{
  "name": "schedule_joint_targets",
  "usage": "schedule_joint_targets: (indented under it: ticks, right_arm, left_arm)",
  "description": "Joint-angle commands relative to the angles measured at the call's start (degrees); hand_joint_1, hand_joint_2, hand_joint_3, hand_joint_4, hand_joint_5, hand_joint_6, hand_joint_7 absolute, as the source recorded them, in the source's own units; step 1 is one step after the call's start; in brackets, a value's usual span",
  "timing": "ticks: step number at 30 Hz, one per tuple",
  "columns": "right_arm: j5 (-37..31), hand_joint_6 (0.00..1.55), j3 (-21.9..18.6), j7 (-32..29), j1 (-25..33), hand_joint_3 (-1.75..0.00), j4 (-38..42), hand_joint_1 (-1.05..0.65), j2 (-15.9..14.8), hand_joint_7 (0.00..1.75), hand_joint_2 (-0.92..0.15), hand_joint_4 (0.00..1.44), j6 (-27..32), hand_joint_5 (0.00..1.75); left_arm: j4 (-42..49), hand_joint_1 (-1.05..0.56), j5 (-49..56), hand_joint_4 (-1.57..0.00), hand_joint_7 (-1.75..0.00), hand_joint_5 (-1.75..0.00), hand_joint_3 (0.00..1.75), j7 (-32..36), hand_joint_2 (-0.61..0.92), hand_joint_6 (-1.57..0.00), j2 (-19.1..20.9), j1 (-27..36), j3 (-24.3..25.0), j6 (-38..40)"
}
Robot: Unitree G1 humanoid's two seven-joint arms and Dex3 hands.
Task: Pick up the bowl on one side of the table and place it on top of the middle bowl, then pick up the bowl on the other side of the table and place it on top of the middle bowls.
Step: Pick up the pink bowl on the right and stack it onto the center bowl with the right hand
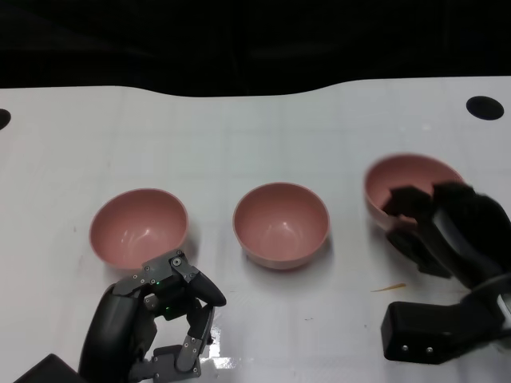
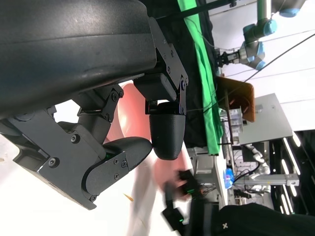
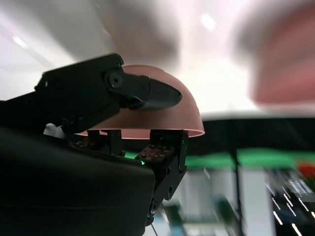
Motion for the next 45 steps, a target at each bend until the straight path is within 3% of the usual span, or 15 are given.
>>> schedule_joint_targets:
  ticks: [1, 4, 15, 28, 31, 45]
  right_arm:
    - [2.56, 0.76, -0.9, -0.97, -1.88, -1.36, -4.36, -0.16, 0.37, 1.74, -0.26, 1.01, -3.09, 1.75]
    - [3.8, 0.77, -0.36, 0.25, -2.56, -1.47, -6.43, -0.2, 1.74, 1.73, -0.25, 1.01, -4.35, 1.75]
    - [3.7, 0.83, 3.09, 1.92, -5.62, -1.52, -4.92, -0.12, 6.46, 1.71, -0.11, 1.03, -7.98, 1.75]
    - [3.2, 0.81, 4.69, 1.9, -7.21, -1.52, -1.74, -0.09, 7.31, 1.75, -0.08, 1.04, -9.62, 1.75]
    - [1.18, 0.79, 8.83, 2.14, -9.8, -1.42, 6.45, -0.14, 9.12, 1.75, -0.21, 1.01, -10.62, 1.75]
    - [-0.54, 0.77, 11.03, -1.3, -11.23, -1.41, 13.82, -0.16, 9.69, 1.75, -0.26, 1.0, -10.46, 1.75]
  left_arm:
    - [-0.04, -0.2, 0.3, -0.78, -1.35, -1.69, 1.23, 0.5, 0.46, -0.8, 0.15, -0.08, 0.14, -0.01]
    - [0.12, -0.21, 0.92, -0.78, -1.35, -1.69, 1.24, 0.84, 0.45, -0.8, -0.03, -0.23, 0.01, -0.17]
    - [0.85, -0.24, 1.63, -0.79, -1.32, -1.68, 1.2, 0.62, 0.45, -0.8, -0.46, -0.04, 0.01, -1.82]
    - [1.04, -0.24, 1.83, -0.78, -1.33, -1.69, 1.16, 0.59, 0.47, -0.8, -0.42, 0.11, 0.0, -2.59]
    - [0.03, -0.2, 1.19, -0.78, -1.33, -1.69, 1.2, 0.38, 0.47, -0.79, -0.68, 0.82, -0.35, -1.86]
    - [-0.1, -0.2, 0.49, -0.8, -1.32, -1.68, 1.23, 0.09, 0.44, -0.8, -0.51, 0.85, -0.17, -1.39]
